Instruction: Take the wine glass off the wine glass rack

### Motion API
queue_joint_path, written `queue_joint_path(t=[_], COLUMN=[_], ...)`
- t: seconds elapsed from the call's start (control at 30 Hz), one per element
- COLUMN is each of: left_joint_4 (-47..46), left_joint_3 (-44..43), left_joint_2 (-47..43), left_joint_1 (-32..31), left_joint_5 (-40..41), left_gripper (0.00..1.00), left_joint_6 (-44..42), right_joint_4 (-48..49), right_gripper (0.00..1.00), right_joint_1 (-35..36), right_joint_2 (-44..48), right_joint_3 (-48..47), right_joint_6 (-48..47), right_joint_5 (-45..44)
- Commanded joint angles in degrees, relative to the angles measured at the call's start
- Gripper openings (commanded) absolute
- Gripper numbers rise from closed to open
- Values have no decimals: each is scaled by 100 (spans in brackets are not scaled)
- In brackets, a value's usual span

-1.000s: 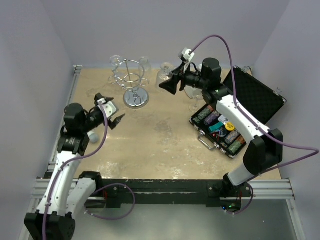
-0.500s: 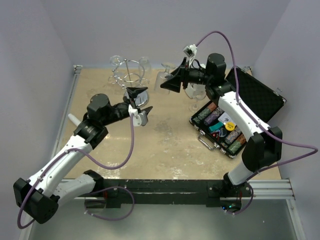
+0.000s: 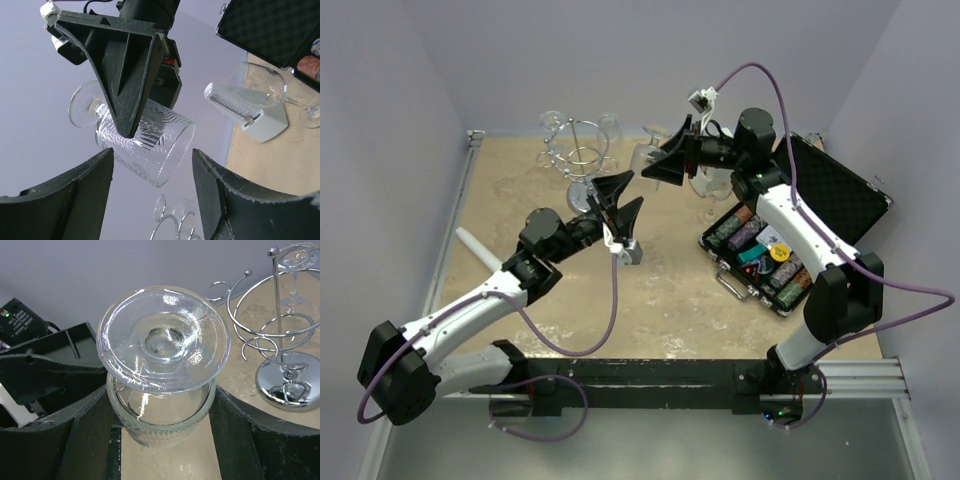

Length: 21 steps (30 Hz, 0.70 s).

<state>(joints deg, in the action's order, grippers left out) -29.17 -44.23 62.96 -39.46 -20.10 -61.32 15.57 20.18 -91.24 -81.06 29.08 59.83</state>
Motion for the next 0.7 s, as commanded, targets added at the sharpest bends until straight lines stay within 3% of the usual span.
queue_joint_path(t=[0.0, 0.3, 0.4, 0.6, 0.67], left_joint_4=[-1345, -2382, -2646, -3068, -3147], left_joint_3=[151, 248, 379, 406, 354], left_joint_2=[225, 779, 806, 990, 1043], left_joint_1=[-97, -167, -167, -167, -167], left_joint_5=[480, 1052, 921, 832, 832], left_gripper=[67, 57, 43, 18, 7], left_joint_6=[-416, -969, -1171, -1251, -1260], right_joint_4=[596, 868, 1026, 1097, 1080], right_gripper=[0, 1, 15, 26, 36], right_joint_1=[-15, -15, -15, -23, -23], right_joint_2=[89, -43, -139, -306, -350], right_joint_3=[28, 81, 99, 81, 37], right_joint_6=[291, 449, 546, 643, 643], right_joint_5=[178, 459, 564, 644, 635])
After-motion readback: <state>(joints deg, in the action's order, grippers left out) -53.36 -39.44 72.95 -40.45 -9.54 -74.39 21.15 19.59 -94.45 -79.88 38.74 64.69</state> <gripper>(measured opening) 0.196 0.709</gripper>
